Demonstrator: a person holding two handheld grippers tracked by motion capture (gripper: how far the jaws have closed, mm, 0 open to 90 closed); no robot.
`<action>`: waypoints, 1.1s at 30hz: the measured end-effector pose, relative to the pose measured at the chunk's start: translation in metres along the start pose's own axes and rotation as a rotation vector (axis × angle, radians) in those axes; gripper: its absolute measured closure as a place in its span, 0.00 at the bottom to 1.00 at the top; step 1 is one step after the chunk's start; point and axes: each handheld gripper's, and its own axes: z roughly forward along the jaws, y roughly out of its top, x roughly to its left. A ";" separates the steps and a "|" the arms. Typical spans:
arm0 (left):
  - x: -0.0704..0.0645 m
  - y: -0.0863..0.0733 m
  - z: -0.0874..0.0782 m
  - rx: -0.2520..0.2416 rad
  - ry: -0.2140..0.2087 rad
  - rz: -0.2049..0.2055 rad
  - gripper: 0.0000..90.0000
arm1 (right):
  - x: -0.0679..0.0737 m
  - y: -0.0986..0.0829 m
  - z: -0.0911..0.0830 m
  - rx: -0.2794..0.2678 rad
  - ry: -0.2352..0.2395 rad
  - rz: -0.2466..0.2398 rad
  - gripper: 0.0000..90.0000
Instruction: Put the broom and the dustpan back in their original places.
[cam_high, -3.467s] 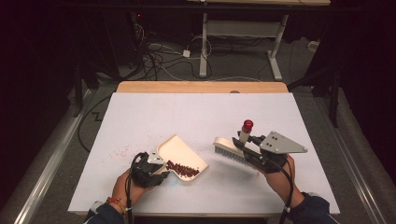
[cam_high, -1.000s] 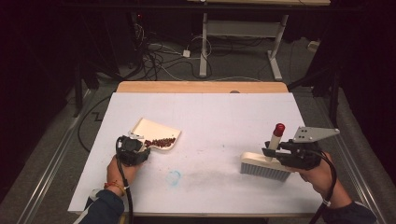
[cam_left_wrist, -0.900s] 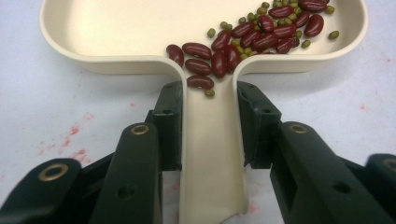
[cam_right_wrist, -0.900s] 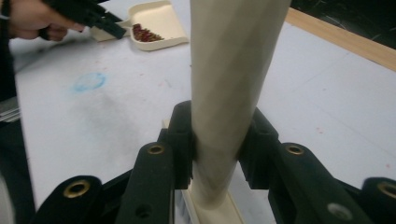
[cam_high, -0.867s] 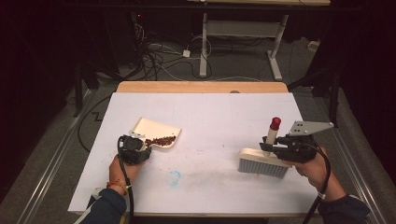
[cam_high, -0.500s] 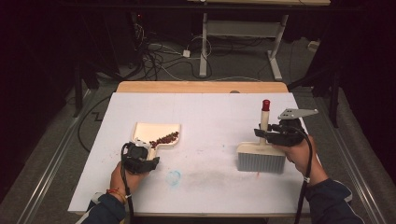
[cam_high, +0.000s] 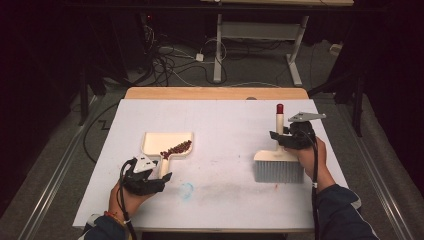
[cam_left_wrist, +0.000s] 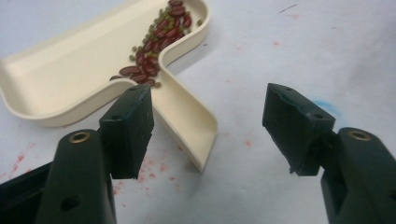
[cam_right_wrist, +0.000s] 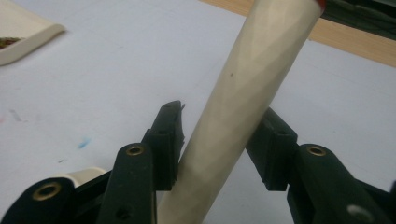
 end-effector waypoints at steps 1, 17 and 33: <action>0.000 -0.002 -0.003 -0.021 0.000 0.018 0.36 | 0.000 0.000 0.003 0.002 -0.019 0.000 0.62; 0.001 -0.026 -0.022 -0.058 0.050 0.040 0.21 | -0.001 0.000 0.000 -0.137 -0.140 0.042 0.53; -0.011 -0.025 -0.010 -0.031 0.064 0.140 0.19 | 0.016 0.004 -0.008 -0.216 -0.143 -0.014 0.21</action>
